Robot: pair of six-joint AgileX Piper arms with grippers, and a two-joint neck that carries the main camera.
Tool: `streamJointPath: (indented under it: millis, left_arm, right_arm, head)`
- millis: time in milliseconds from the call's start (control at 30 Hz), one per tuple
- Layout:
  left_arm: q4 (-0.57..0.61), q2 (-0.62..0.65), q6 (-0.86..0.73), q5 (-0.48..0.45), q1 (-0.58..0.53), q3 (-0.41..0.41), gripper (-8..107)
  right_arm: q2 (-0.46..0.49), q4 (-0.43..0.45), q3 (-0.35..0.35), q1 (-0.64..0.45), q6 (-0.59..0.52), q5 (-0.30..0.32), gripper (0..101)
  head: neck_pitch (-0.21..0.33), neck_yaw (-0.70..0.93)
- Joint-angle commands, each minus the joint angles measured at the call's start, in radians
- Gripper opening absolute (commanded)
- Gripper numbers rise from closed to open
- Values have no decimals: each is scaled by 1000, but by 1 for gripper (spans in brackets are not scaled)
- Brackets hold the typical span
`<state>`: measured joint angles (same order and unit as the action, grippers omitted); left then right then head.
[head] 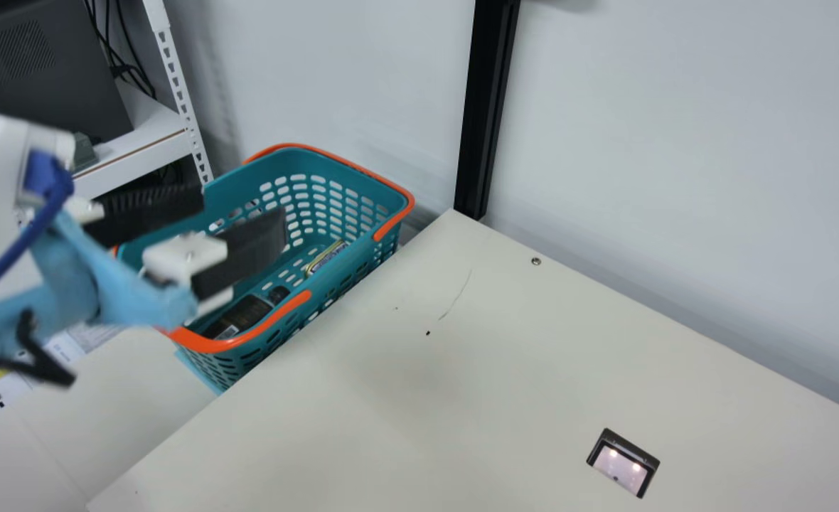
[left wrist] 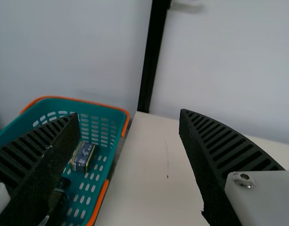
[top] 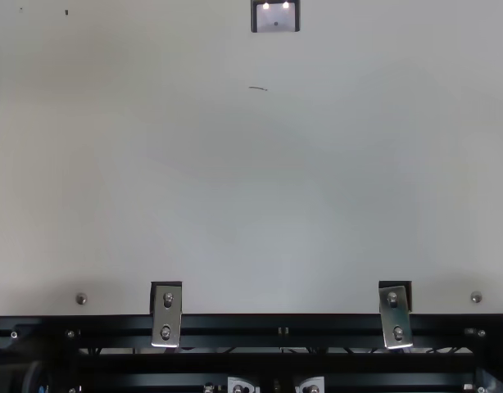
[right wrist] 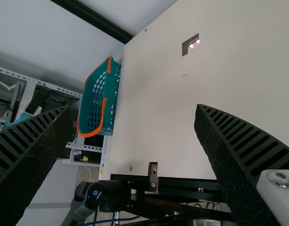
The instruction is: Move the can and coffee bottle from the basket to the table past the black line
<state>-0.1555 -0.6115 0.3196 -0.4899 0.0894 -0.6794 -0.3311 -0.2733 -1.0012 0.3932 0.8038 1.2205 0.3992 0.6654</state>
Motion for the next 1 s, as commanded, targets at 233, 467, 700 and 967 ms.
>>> streamJointPath:
  millis: [233,467,700,967]
  left_arm:
    - [190,-477,-259,84,213,-271,90]
    - [457,-760,-659,-42,378,-489,90]
    - [551,-987,-938,-212,528,-658,90]
    - [516,-1144,-1056,-281,553,-716,90]
  right_arm:
    - [0,0,0,0,0,0,101]
    - [0,0,0,0,0,0,101]
    - [0,0,0,0,0,0,101]
    - [0,0,0,0,0,0,101]
  head:
    - [23,11]
    - [23,11]
    - [23,11]
    - [23,11]
